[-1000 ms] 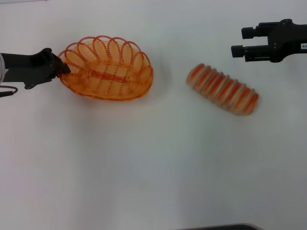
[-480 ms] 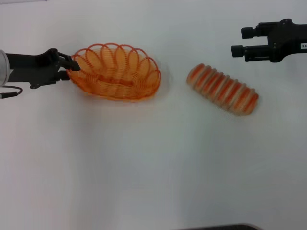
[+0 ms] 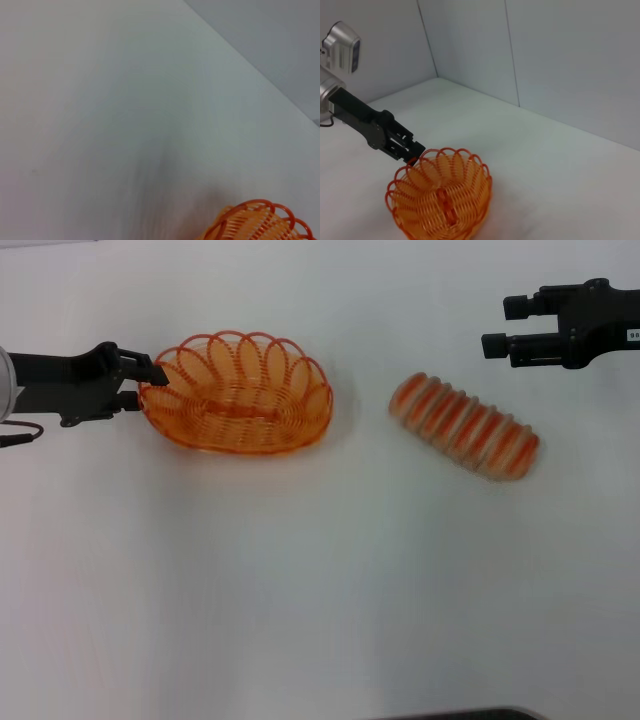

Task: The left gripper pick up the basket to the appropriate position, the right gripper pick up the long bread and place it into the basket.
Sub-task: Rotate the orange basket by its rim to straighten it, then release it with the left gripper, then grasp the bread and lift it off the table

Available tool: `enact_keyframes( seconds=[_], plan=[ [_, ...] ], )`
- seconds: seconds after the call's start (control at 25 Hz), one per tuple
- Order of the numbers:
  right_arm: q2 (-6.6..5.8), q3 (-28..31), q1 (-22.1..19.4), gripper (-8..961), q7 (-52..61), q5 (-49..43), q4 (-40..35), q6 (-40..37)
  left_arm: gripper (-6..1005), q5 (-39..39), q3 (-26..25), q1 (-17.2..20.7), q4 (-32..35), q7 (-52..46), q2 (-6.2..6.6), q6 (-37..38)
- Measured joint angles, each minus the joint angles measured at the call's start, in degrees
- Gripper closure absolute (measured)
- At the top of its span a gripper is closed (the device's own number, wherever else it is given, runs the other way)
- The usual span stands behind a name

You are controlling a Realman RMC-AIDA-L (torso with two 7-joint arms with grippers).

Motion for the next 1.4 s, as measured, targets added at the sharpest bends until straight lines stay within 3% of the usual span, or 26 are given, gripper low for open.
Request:
enact_keyframes(
  seconds=[0.8, 1.0, 1.4],
  plan=[
    [0.09, 0.0, 0.1, 229, 0.1, 0.0, 0.0, -0.4, 524, -0.5, 0.6, -0.9, 0.7, 8.4, 0.27, -1.2],
    [0.10, 0.0, 0.1, 228, 0.1, 0.0, 0.0, -0.2, 523, -0.5, 0.4, -1.0, 4.0, 11.6, 0.44, -1.1],
    [0.26, 0.3, 0.1, 228, 0.5, 0.0, 0.1, 0.2, 522, -6.1, 0.6, -0.2, 7.7, 26.1, 0.21, -1.2]
  ],
)
